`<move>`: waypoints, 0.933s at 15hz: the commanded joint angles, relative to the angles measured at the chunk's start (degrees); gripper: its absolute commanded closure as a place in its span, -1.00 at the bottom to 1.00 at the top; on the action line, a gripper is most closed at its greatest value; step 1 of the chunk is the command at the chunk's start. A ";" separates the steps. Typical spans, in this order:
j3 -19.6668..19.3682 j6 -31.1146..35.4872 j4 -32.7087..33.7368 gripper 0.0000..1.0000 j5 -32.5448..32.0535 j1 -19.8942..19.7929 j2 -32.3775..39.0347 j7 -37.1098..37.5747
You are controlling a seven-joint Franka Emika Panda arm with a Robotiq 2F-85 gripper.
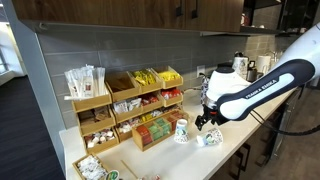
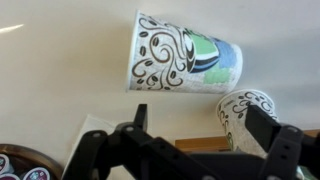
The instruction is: Pick up one paper cup from the stack and place it right side up on the kitchen counter, pick up the upside down cup and place it in the paper cup to the right
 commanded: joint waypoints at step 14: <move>-4.70 -14.78 6.59 -1.00 4.96 -3.87 5.45 1.69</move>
